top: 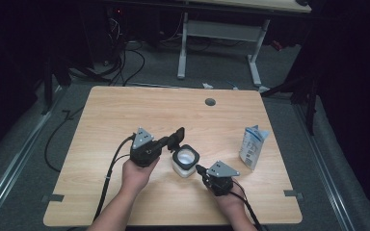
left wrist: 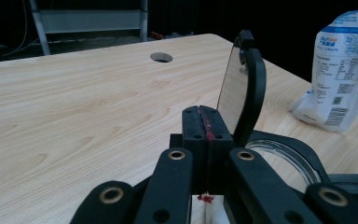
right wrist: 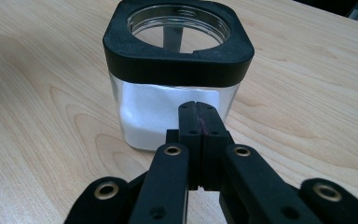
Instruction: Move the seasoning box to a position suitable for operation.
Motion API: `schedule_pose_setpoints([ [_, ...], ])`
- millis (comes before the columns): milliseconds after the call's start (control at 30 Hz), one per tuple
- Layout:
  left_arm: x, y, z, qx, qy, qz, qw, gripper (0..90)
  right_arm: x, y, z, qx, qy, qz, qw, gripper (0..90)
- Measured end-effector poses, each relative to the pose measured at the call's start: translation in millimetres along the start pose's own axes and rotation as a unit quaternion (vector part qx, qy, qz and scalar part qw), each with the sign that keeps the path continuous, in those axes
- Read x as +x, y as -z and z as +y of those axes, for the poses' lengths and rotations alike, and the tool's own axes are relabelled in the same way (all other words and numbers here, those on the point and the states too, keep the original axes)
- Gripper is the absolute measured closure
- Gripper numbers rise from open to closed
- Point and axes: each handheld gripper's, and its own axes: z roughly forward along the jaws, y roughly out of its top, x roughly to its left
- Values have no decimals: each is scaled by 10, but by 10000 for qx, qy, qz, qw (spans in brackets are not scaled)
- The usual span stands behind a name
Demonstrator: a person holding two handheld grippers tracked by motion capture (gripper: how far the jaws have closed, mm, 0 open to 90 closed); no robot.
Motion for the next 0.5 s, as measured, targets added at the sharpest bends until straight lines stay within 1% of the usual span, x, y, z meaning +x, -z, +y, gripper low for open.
schedule_pose_setpoints([
  [200, -47, -2, -41, 6, -11, -81, 10000, 893, 0, -1, -1, -1, 12, 0, 10000, 898],
  [500, -122, -11, -85, 23, -98, -181, 9998, 891, 2, -3, -3, 9, 35, -3, 10000, 898],
])
